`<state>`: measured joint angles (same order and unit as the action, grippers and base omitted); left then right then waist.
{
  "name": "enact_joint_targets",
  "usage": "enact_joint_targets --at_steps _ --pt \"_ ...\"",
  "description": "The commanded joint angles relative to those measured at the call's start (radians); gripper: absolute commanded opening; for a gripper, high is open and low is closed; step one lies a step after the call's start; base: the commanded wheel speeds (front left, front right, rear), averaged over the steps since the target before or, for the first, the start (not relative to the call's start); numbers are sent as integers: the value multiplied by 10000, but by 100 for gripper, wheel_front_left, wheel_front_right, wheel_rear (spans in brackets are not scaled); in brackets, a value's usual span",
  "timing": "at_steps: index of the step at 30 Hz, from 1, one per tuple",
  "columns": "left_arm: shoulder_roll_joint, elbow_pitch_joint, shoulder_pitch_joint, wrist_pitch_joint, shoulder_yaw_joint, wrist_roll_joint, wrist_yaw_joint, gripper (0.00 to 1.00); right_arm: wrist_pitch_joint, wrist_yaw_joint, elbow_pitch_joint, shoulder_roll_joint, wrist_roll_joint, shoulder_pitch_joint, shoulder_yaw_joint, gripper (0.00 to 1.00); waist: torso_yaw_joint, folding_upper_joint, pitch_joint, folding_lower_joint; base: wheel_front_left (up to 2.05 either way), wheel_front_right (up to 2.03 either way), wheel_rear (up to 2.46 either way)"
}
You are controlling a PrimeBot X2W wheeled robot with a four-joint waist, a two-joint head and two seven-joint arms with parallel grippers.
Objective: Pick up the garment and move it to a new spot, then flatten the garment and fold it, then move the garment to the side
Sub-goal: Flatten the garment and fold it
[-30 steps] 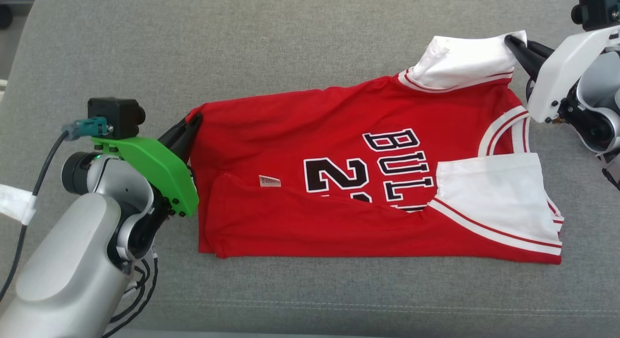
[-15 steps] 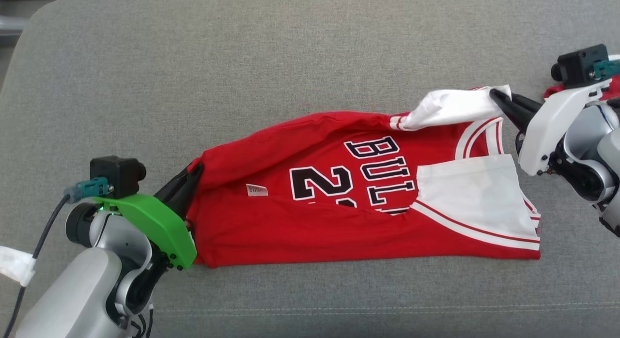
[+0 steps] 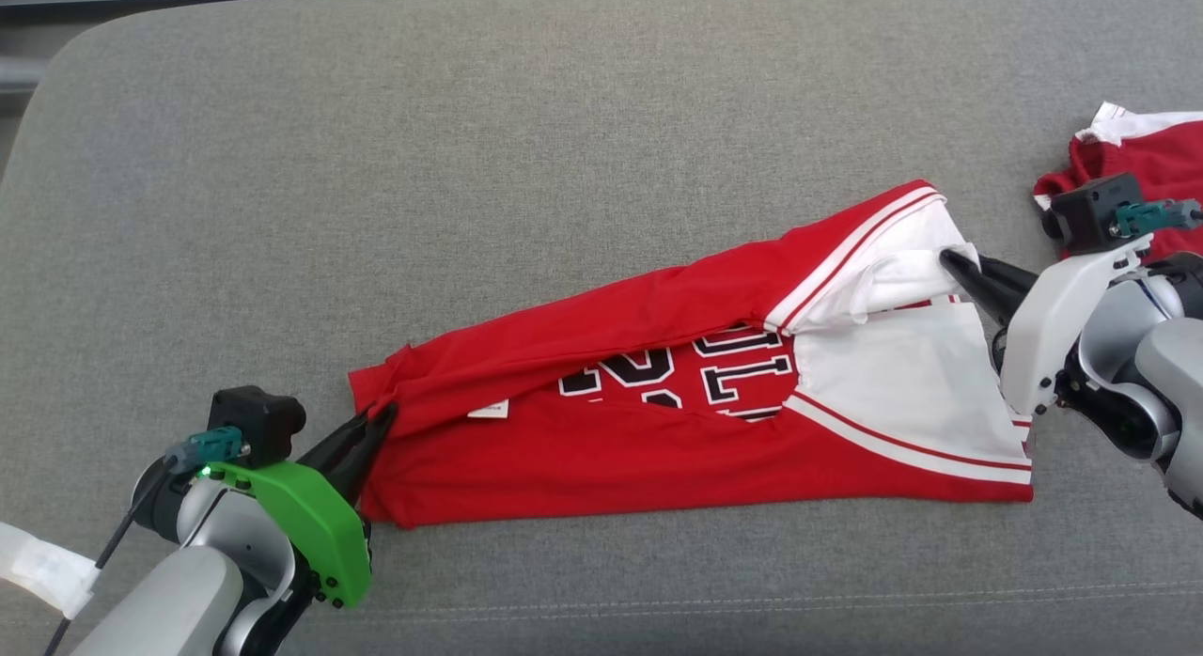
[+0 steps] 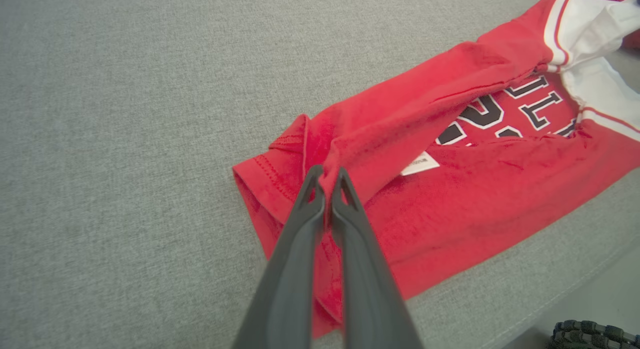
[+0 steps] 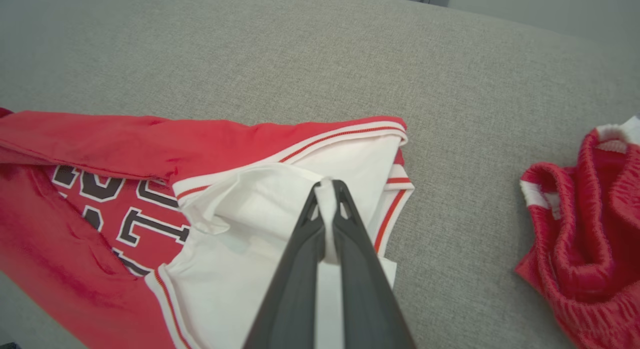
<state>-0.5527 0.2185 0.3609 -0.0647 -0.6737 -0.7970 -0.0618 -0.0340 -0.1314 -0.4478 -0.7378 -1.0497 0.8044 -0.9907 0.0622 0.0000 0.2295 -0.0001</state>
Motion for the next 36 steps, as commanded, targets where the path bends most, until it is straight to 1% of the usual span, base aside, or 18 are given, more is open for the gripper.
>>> enact_joint_targets --at_steps 1,6,7,8,9,10,11,12,13,14,20,26,31,36 --pt "-36 225 -150 160 -69 159 -94 0 176 15 -91 -61 -134 -187 -234 0 -43 0 -67 1 0 0 0" --pt "81 609 -269 399 -237 276 -165 0 536 15 -117 -132 -168 -204 -755 0 -129 0 -177 1 0 0 0" --pt "73 673 -296 473 -283 353 -180 0 644 15 -123 -145 -161 -211 -895 8 -151 0 -207 1 0 0 0" --pt "66 749 -327 548 -310 355 -189 0 760 15 -119 -175 -81 -195 -1052 26 -172 0 -236 1 0 0 0" --pt "78 828 -372 614 -321 335 -200 0 853 15 -130 -214 -38 -194 -1229 40 -189 0 -269 1 0 0 0" --pt "79 890 -423 710 -323 333 -211 0 967 15 -155 -263 27 -179 -1398 64 -208 0 -310 1 0 0 0" --pt "64 926 -472 822 -344 392 -222 10 1081 15 -165 -306 96 -146 -1572 98 -224 0 -349 1 0 0 0" --pt "60 951 -560 927 -342 401 -215 40 1178 15 -198 -339 76 -147 -1714 100 -241 0 -390 1 0 0 0" --pt "55 962 -672 1025 -357 406 -195 77 1273 15 -212 -364 8 -171 -1849 100 -255 0 -440 1 0 0 0" --pt "59 966 -793 1110 -371 401 -172 100 1363 15 -226 -403 -71 -188 -1958 100 -262 0 -477 1 0 0 0" --pt "34 831 -1463 1301 -634 476 -8 100 1625 15 -201 -710 -295 -373 -2471 100 -263 0 -764 1 0 0 0" --pt "163 586 -1918 1497 -656 338 234 100 1324 15 87 -1181 -490 -719 -2753 100 -232 0 -1086 1 0 0 0" --pt "235 150 -2062 1882 -428 295 573 100 1586 15 258 -1459 -749 -828 -2745 100 -304 0 -1443 1 0 0 0" --pt "387 -366 -1946 2120 -157 249 1042 100 1672 15 141 -1440 -1056 -657 -2548 100 -350 0 -1847 1 0 0 0"
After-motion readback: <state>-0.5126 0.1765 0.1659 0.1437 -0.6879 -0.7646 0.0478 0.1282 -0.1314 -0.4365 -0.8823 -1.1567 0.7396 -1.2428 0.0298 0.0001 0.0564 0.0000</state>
